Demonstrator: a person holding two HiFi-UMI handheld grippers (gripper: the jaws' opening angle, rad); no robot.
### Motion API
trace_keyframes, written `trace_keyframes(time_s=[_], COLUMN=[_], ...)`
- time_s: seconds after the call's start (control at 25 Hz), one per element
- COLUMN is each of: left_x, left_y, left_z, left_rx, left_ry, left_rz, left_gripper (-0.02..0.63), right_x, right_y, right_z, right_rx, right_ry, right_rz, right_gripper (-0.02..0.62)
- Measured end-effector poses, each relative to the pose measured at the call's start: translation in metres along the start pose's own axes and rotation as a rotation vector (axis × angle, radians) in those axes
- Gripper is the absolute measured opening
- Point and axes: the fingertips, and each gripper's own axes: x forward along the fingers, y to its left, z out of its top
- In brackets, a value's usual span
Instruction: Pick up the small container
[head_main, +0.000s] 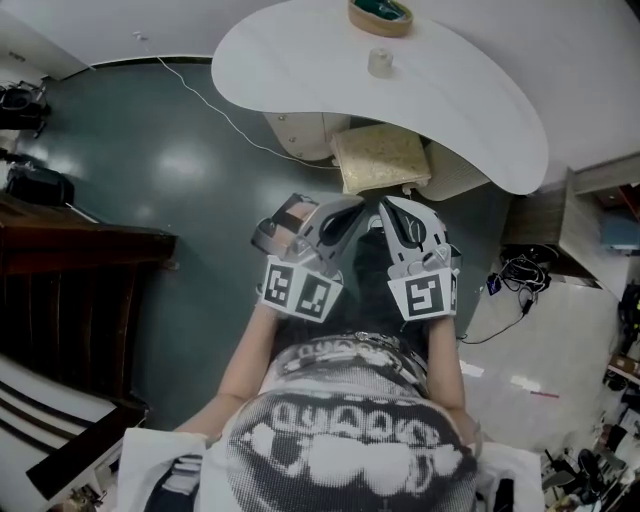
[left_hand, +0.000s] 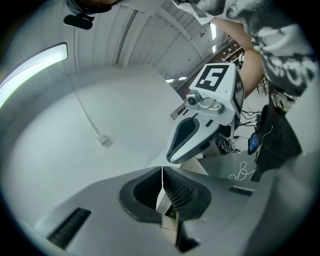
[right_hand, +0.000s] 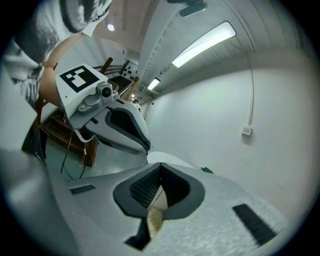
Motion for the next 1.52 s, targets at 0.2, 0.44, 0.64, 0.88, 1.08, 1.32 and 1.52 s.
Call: trace_keyframes(time_s=[0.2,0.44,0.64,0.88,1.08,1.32,1.52], left_x=[0.033,0.082,0.125,0.157,0.178,0.191,0.196], left_y=[0.025,0.066,0.092,0.116,0.13,0.145,0.154], left_z=[-0.01,-0.029,-0.035,-0.049,-0.056,-0.069,-0.077], left_rx=[-0.009,-0.035,-0.046,-0.057,-0.062,-0.068,-0.073], left_ry=[0.04,0.103,0.146,0.199,0.228,0.26,0.281], left_rz=[0.035,0.094,0.128,0.157,0.185,0.216,0.23], left_gripper=[0.005,0.005,0.005,0.005,0.005,0.005,0.005], right_x=[0.028,0.077,0.113,0.144,0.165,0.193,0.215], right_y=[-0.035,-0.081,-0.124,-0.149,-0.17,-0.189,-0.203], right_z=[-0.01,-0.026,-0.036,-0.051,-0.061,-0.079,-0.097], right_rx=[-0.001,-0.032,-0.1,-0.105,-0.117,-0.122,-0.119], right_ry=[-0.028,-0.044,-0.052,-0.066,-0.071,-0.054,-0.034], right_rz=[0.034,0.128,0.194,0.267,0.3,0.316,0.31], right_gripper=[0.003,0.003,0.003,0.003,0.003,0.003,0.006])
